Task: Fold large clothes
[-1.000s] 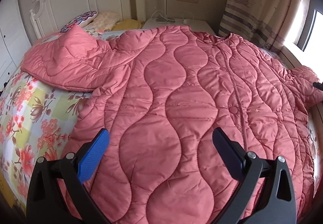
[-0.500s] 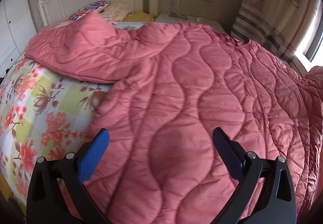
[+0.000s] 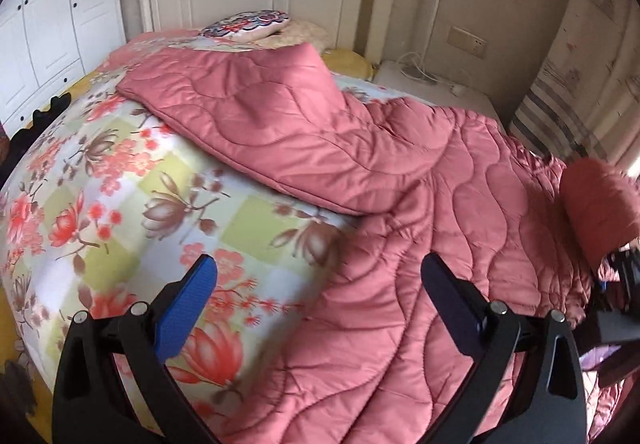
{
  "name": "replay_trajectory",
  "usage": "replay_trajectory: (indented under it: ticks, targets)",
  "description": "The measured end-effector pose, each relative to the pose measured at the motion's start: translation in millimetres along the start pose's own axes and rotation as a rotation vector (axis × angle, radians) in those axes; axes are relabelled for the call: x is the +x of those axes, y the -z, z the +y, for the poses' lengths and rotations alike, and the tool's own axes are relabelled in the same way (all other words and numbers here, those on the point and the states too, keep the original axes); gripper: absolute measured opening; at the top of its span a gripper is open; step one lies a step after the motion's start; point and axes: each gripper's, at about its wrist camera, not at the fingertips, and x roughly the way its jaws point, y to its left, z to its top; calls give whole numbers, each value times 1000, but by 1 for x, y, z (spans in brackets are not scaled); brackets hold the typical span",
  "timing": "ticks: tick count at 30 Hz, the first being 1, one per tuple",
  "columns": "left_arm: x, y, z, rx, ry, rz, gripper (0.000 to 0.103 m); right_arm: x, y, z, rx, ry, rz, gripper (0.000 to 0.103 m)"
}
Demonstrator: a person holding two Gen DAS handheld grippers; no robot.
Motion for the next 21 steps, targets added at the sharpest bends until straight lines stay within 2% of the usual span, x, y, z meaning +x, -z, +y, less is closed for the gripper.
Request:
replay_trajectory:
  ticks: [1, 2, 3, 4, 5, 7, 9, 12, 13, 15, 16, 18, 19, 21]
  targets:
    - [-1, -2, 3, -10, 3, -6, 101, -1, 1, -1, -10, 28, -2, 27]
    - [-3, -2, 2, -15, 4, -9, 101, -4, 6, -1, -22, 67, -9, 44]
    - [-4, -2, 3, -20, 8, -11, 101, -8, 8, -1, -23, 82, -18, 53]
    - [-5, -2, 2, -25, 16, -13, 101, -13, 10, -2, -19, 107, -35, 72]
    - [-5, -2, 0, -26, 22, -14, 101, -21, 4, -4, -19, 132, -47, 76]
    - [-4, -7, -9, -19, 43, -5, 101, -24, -2, -3, -24, 140, -58, 78]
    - [-6, -21, -29, 31, 83, -1, 101, -20, -11, -2, -37, 143, -53, 77]
    - [-27, -47, -75, 208, 171, -23, 101, -25, -14, -24, 97, 69, -67, 77]
    - [-39, -54, -98, 302, 197, -56, 101, -29, -14, -30, 150, 39, -74, 77]
    - [-55, -57, -131, 434, 200, -129, 101, -43, -9, -38, 233, -14, -103, 77]
    - [-57, -59, -147, 475, 207, -148, 101, -52, -5, -40, 268, -1, -124, 78]
    - [-52, -62, -167, 497, 217, -134, 101, -65, -1, -42, 296, 28, -136, 79]
    - [-47, -62, -179, 521, 229, -121, 101, -74, 2, -43, 311, -3, -156, 79]
    - [-43, -57, -194, 556, 204, -127, 101, -94, 16, -47, 374, -90, -189, 79]
